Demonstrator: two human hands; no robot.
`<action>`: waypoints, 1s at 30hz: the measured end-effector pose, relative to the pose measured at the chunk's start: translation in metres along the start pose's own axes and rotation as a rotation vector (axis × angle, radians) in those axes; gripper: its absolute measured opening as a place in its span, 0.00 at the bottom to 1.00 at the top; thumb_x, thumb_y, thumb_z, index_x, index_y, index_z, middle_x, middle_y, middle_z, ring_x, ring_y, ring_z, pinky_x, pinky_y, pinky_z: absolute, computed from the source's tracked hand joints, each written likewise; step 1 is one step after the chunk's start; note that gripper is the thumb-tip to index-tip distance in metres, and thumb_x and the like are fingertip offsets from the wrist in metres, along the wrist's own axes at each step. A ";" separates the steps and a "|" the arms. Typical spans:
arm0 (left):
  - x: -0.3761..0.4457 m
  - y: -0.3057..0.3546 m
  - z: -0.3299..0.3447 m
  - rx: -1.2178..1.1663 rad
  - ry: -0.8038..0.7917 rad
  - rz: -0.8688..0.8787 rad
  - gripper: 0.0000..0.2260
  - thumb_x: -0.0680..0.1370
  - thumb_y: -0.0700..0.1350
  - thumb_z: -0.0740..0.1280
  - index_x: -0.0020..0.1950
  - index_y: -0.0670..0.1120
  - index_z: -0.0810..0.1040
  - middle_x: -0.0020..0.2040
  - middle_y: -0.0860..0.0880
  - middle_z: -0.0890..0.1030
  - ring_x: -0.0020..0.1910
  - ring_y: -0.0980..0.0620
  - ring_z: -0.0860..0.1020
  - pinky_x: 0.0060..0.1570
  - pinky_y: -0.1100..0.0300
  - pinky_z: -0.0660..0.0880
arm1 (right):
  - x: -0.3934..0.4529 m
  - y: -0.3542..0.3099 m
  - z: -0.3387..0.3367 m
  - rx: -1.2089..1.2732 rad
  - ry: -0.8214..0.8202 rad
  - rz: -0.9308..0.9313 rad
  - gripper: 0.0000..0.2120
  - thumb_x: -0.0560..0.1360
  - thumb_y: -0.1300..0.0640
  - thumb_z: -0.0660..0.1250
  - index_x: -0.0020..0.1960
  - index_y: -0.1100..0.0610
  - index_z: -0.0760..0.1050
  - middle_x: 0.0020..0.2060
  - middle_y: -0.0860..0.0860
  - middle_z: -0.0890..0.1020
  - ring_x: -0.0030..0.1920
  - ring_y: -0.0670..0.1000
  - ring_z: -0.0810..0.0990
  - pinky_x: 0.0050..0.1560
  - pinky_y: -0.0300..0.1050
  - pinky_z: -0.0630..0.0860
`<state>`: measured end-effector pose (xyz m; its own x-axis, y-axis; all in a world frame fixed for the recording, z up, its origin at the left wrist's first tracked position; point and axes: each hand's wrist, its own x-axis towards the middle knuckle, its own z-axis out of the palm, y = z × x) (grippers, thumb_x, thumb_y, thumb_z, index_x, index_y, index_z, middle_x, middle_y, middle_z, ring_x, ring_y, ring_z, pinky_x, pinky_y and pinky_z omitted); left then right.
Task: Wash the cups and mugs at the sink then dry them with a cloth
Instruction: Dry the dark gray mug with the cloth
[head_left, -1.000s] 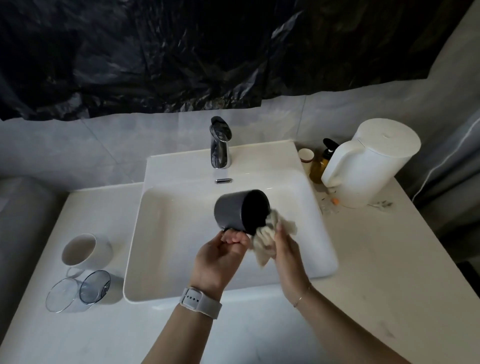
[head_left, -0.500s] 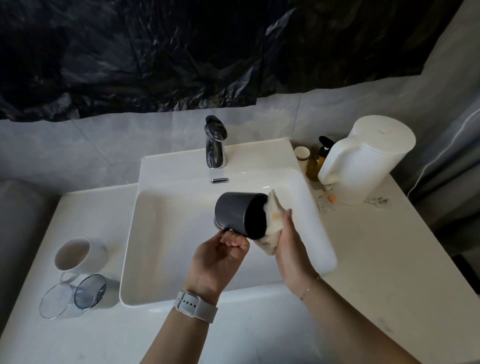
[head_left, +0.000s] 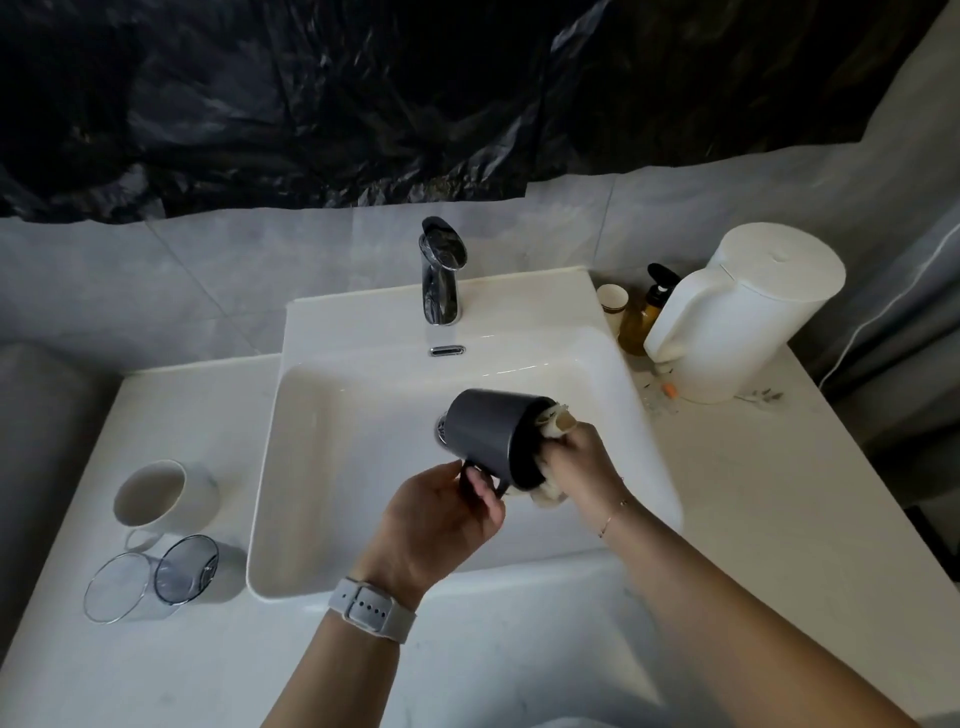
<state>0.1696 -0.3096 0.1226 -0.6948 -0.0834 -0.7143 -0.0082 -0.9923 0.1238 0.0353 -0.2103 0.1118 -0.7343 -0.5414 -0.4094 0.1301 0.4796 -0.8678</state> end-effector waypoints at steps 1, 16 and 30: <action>0.000 -0.001 -0.007 0.209 0.082 0.067 0.04 0.78 0.39 0.60 0.48 0.40 0.73 0.43 0.44 0.76 0.39 0.48 0.77 0.40 0.54 0.78 | -0.001 -0.001 -0.001 -0.029 0.007 -0.003 0.16 0.73 0.70 0.56 0.30 0.56 0.64 0.22 0.46 0.67 0.26 0.47 0.65 0.27 0.35 0.64; 0.015 0.010 0.012 0.249 0.157 0.307 0.16 0.78 0.56 0.63 0.58 0.47 0.76 0.46 0.42 0.80 0.35 0.45 0.80 0.26 0.57 0.77 | 0.000 -0.011 0.012 -0.506 -0.193 -0.063 0.20 0.76 0.66 0.58 0.26 0.55 0.65 0.21 0.50 0.70 0.27 0.53 0.70 0.25 0.41 0.63; 0.028 -0.008 0.009 0.454 0.280 0.522 0.16 0.79 0.52 0.60 0.64 0.48 0.70 0.67 0.42 0.75 0.54 0.46 0.77 0.56 0.45 0.77 | -0.014 -0.022 0.021 -0.544 -0.138 -1.069 0.25 0.74 0.68 0.63 0.70 0.57 0.70 0.72 0.50 0.68 0.75 0.48 0.61 0.75 0.50 0.56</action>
<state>0.1441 -0.3034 0.1077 -0.4813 -0.6139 -0.6257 -0.0654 -0.6867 0.7240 0.0569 -0.2283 0.1309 -0.2182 -0.8956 0.3877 -0.8220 -0.0455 -0.5676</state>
